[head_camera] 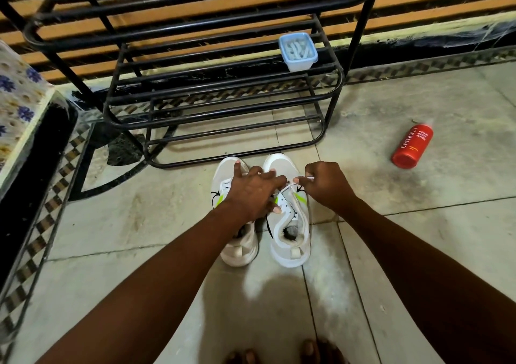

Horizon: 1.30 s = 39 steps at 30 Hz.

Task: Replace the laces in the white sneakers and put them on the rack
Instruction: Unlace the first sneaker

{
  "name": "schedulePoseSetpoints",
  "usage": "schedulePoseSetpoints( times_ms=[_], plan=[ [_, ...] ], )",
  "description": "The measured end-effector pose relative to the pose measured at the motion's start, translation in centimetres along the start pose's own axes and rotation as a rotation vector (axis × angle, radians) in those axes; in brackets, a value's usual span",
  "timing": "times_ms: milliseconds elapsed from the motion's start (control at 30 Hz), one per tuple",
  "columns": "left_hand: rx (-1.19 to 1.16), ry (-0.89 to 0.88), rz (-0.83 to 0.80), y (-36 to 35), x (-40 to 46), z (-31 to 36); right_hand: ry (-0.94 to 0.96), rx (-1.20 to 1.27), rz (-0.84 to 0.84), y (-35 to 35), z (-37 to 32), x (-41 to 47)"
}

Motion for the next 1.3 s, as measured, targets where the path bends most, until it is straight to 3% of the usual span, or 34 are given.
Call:
schedulePoseSetpoints(
  times_ms=[133,367,667,767,833,1067,1300],
  plan=[
    [0.029,0.005,0.016,0.4,0.1,0.1,0.129,-0.08,0.107,0.8,-1.5,-0.7],
    [0.016,-0.005,0.034,0.1,0.0,0.1,-0.053,-0.046,0.211,1.3,0.9,-1.4],
    [-0.006,-0.004,0.004,-0.3,0.2,0.1,0.185,-0.212,0.457,2.4,-2.7,-4.1],
    [-0.028,0.01,-0.011,-0.4,0.1,-0.3,0.007,-0.104,0.589,5.7,0.9,-4.1],
    [-0.045,0.008,-0.014,-0.2,0.0,-0.2,-0.095,-0.091,0.531,7.3,4.0,-3.5],
    [-0.148,0.079,-0.057,-0.7,0.3,-1.6,0.107,0.077,0.225,3.7,5.2,-5.0],
    [0.015,0.063,0.051,2.3,1.4,-1.5,0.196,-0.086,0.345,1.6,0.0,-6.9]
  ],
)
Point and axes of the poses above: each hand's wrist, its own x-axis towards the middle knuckle, its own y-axis out of the back of the hand, z = x × y, the point moved 10 cm from there along x, towards the middle knuckle, and after that the axes turned 12 degrees about x, right-handed, at the moved point
